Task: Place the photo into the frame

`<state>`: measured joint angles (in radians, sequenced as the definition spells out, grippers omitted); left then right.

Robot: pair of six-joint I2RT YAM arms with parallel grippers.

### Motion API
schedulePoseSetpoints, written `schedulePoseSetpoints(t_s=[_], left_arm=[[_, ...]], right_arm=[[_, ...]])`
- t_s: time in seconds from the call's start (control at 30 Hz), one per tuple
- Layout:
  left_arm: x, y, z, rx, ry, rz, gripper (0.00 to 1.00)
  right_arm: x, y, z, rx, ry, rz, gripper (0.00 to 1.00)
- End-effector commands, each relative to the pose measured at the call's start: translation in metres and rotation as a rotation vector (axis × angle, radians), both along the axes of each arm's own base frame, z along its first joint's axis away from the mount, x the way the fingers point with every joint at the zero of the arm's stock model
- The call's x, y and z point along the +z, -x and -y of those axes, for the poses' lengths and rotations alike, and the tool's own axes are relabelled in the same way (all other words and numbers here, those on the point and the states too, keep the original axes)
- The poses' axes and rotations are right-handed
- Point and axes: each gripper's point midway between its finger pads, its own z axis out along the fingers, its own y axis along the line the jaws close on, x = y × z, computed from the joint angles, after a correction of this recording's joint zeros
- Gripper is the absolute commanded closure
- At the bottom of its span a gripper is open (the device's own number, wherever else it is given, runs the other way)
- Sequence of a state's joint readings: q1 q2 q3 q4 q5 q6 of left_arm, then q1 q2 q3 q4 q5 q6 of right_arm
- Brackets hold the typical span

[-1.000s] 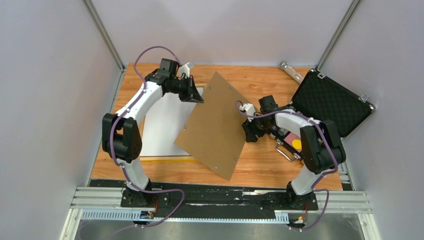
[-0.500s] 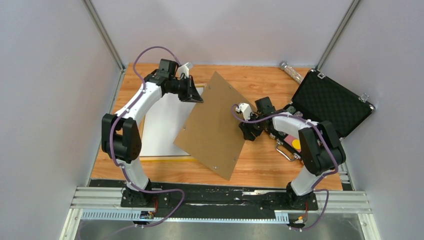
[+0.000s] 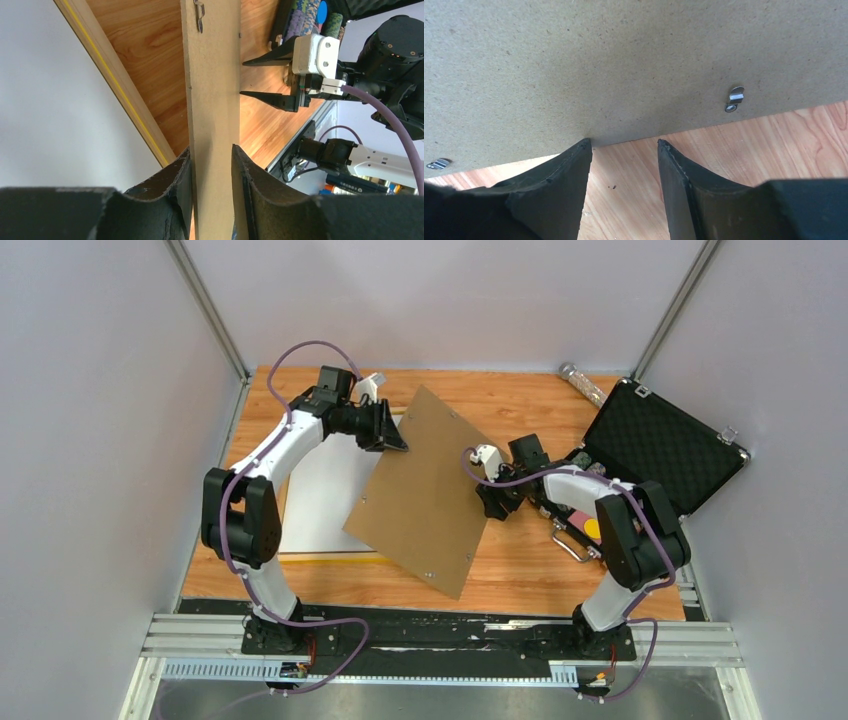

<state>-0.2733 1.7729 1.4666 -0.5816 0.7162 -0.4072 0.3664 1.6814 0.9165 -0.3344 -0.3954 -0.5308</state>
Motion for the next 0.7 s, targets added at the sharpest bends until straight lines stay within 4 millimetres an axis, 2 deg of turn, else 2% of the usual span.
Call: schedulePoseSetpoints(t_s=[0.0, 0.23, 0.37, 0.47, 0.5, 0.67], left_arm=[[0.029, 0.017, 0.016, -0.074, 0.092, 0.05, 0.61], [0.033, 0.026, 0.028, -0.117, 0.123, 0.051, 0.69], [0.035, 0.028, 0.029, -0.123, 0.128, 0.054, 0.81], [0.039, 0.028, 0.028, -0.12, 0.126, 0.063, 0.97], [0.04, 0.028, 0.028, -0.119, 0.125, 0.066, 0.99], [0.045, 0.029, 0.024, -0.099, 0.113, 0.086, 1.0]], right_arm=[[-0.019, -0.001, -0.003, -0.003, 0.016, -0.002, 0.47], [-0.017, -0.004, -0.005, -0.012, 0.008, 0.001, 0.48], [-0.017, -0.004, -0.004, -0.015, 0.009, 0.003, 0.48], [-0.016, -0.004, -0.002, -0.018, 0.017, 0.009, 0.48], [-0.014, -0.004, -0.002, -0.019, 0.017, 0.015, 0.48], [0.008, -0.011, -0.003, -0.044, -0.01, 0.063, 0.48]])
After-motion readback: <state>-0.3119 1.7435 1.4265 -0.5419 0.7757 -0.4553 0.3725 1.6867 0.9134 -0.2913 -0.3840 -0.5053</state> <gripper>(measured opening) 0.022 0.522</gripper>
